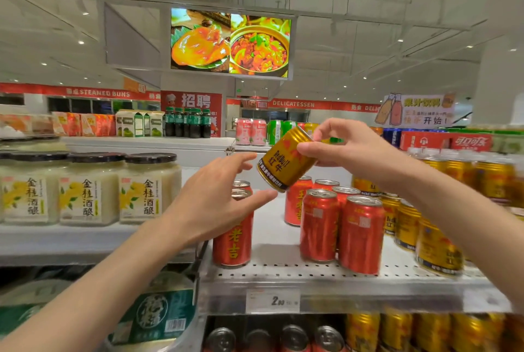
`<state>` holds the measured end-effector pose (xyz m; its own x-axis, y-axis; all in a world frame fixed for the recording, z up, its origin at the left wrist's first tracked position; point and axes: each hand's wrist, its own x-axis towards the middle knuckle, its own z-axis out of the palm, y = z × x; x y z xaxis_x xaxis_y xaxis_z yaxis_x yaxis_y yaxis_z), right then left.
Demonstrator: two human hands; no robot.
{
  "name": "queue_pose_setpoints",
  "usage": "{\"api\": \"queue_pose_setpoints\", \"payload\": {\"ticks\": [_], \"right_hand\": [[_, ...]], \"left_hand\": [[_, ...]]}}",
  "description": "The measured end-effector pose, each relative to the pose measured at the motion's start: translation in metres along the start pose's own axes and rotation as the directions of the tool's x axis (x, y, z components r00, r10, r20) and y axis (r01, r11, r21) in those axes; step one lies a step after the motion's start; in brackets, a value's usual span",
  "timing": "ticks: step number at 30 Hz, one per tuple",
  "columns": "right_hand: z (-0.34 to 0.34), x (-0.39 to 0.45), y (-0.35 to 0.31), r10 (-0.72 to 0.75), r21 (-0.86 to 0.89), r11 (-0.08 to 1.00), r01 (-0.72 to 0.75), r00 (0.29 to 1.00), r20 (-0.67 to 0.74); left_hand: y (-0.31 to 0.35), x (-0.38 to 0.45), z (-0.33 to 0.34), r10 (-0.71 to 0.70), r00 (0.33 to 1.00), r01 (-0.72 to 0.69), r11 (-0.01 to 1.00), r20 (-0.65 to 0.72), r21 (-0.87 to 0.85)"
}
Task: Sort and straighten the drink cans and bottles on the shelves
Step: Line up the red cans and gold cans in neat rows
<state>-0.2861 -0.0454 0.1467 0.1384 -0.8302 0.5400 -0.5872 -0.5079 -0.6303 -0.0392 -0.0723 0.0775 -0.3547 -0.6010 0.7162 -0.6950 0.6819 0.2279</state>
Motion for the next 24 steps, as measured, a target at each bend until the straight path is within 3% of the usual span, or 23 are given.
{"api": "queue_pose_setpoints", "payload": {"ticks": [5, 11, 18, 24], "right_hand": [[0.015, -0.058, -0.006, 0.091, 0.168, 0.983, -0.079, 0.994, -0.062], [0.017, -0.120, 0.005, 0.214, 0.319, 0.932, -0.170, 0.971, -0.106], [-0.009, -0.172, 0.035, 0.297, 0.362, 0.901, -0.239, 0.949, -0.111], [-0.066, -0.186, 0.079, 0.284, 0.339, 0.911, -0.236, 0.953, -0.101]], "left_hand": [[0.017, -0.021, 0.005, 0.119, 0.988, -0.128, 0.988, -0.100, -0.090], [0.042, -0.056, 0.023, 0.165, 0.982, -0.183, 0.958, -0.097, -0.219], [0.091, -0.080, 0.059, 0.151, 0.987, -0.158, 0.929, -0.047, -0.335], [0.147, -0.063, 0.111, 0.113, 0.991, -0.129, 0.922, -0.064, -0.364]]}}
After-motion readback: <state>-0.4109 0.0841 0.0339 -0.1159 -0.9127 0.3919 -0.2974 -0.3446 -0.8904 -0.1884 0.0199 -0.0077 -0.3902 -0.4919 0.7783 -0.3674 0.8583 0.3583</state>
